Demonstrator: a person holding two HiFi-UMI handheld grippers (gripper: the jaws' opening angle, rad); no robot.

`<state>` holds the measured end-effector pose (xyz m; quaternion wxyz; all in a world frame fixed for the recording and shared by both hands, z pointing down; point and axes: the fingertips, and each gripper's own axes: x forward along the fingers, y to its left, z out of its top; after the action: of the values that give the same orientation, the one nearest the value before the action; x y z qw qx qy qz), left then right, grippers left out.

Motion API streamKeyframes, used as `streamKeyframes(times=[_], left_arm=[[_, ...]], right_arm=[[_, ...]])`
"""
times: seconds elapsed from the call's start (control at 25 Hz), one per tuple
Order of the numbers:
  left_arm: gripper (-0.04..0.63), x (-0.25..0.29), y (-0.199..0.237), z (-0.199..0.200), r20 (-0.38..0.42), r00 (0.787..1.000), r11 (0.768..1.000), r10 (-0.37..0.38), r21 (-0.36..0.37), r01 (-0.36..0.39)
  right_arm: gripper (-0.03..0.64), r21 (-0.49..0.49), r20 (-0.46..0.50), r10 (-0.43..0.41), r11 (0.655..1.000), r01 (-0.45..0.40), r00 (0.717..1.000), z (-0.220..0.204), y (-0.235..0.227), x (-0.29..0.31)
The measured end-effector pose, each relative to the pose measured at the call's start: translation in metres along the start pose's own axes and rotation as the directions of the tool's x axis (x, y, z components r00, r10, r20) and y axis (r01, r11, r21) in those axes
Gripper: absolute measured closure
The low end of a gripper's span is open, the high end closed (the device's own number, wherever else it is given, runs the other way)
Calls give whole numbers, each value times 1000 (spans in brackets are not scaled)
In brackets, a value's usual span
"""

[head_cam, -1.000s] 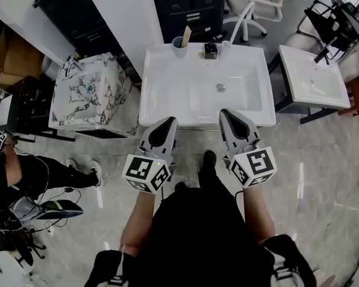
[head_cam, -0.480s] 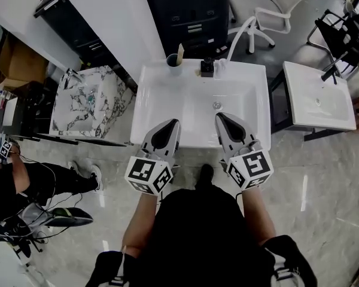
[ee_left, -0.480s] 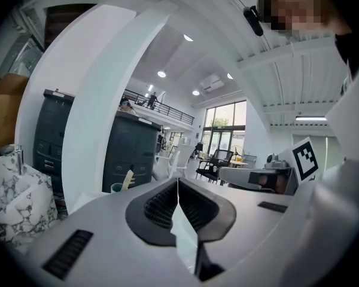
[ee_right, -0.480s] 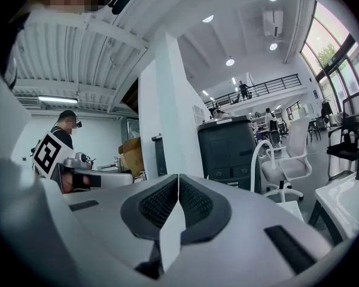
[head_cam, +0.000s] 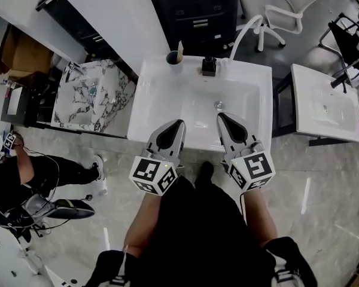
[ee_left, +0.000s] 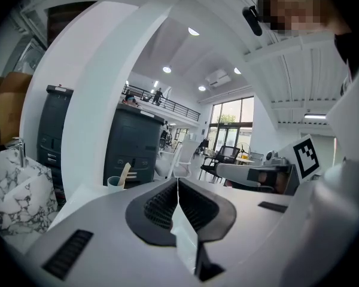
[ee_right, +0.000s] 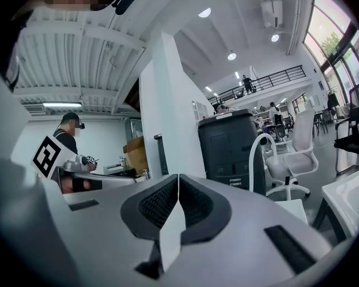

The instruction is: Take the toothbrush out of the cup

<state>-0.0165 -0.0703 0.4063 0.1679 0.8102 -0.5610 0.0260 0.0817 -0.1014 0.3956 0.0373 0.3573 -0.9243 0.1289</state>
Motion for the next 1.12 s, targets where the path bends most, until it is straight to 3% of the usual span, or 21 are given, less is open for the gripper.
streamKeyframes(times=[0.4,1.12], left_arm=[[577,15,11,-4,-37,999,1000,-25,12,25],[575,107,110,39,-18,997,998,-69,-4,69]], right_arm=[[584,64,-22,-26,998,27,999,-14,-9,21],[584,-15,-63,-147,989,147,987,18,-29,97]])
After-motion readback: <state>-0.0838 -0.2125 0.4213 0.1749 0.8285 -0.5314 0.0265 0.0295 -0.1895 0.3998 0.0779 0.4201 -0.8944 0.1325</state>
